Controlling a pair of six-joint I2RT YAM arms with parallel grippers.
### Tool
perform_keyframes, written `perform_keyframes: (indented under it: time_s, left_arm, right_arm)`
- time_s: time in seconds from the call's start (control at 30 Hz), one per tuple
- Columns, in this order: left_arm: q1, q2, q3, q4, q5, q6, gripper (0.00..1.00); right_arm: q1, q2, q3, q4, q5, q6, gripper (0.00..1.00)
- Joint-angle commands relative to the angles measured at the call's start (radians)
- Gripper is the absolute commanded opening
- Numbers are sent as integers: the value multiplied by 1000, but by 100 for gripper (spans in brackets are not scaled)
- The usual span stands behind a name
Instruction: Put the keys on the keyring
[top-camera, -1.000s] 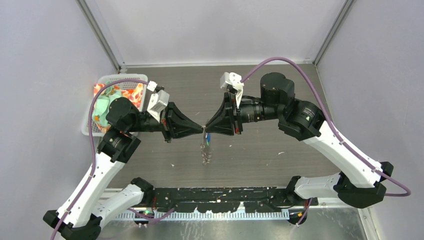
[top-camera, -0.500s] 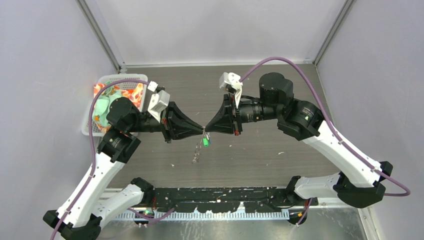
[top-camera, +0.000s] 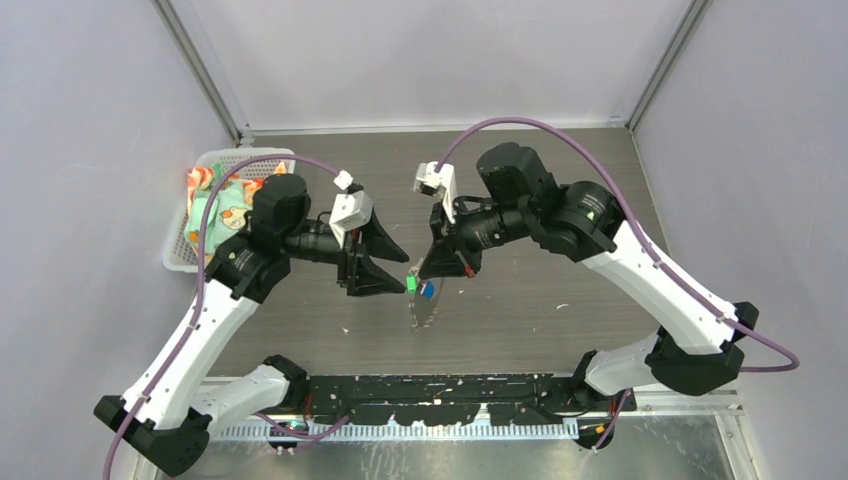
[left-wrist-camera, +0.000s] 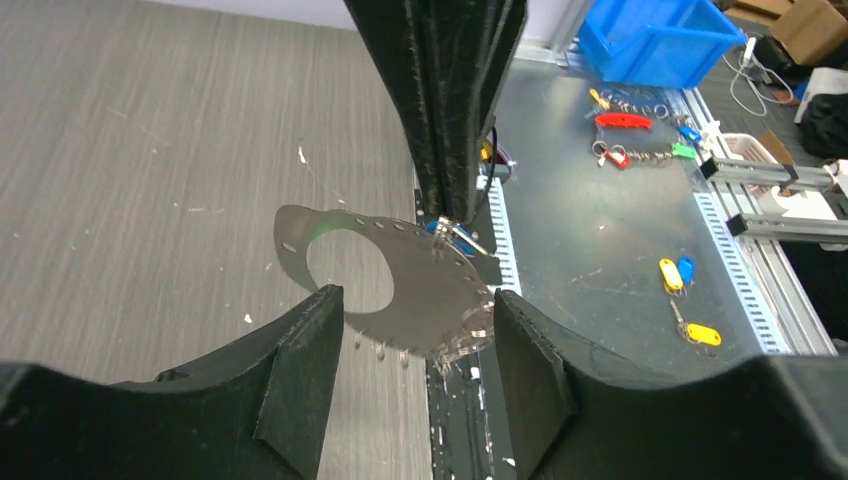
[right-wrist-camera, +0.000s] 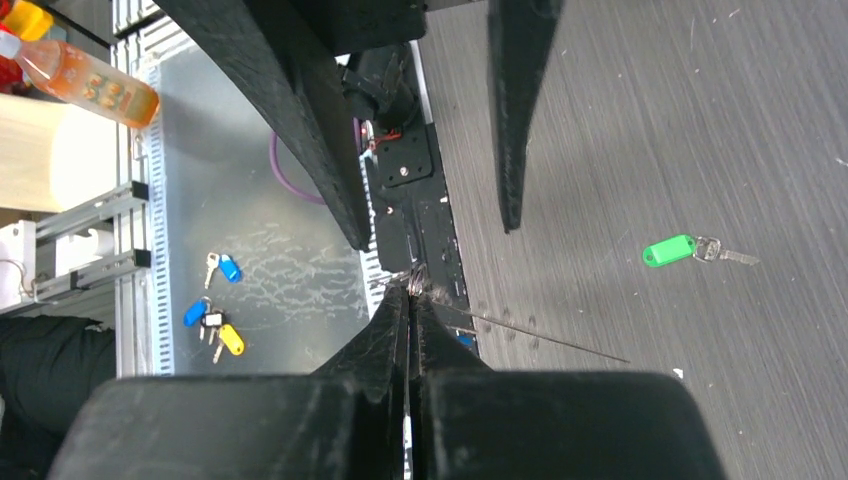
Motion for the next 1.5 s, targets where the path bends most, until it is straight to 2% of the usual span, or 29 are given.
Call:
perform_keyframes:
  time_s: [0.0, 0.1, 0.3, 0.7, 0.83, 1.0, 1.4, 1.47]
  left_arm:
    - [-3, 44, 62, -107, 59, 110, 58]
    - [-4, 63, 70, -117, 73, 128, 52]
    - [-5, 61, 85, -188, 104, 215, 35]
    - [-12, 60, 81, -201, 124, 240, 33]
    - [-12, 57, 81, -184, 118, 227, 32]
    - [-12, 57, 88, -182, 114, 224, 25]
    - [-12, 64, 97, -160, 112, 208, 22]
    - [-12, 62, 96, -159, 111, 210, 15]
  right_arm:
    - [23, 48, 106, -97, 14, -25, 1]
    - [32, 76, 141, -123, 17, -25, 1]
    - [38, 135, 211, -187, 24, -55, 1]
    - [54, 203, 318, -245, 16, -74, 1]
    - [57, 209, 322, -247, 13, -75, 1]
    - [57, 213, 325, -249, 11, -74, 1]
    - [72, 235, 342, -255, 5, -72, 1]
    - [72, 236, 341, -253, 5, -72, 1]
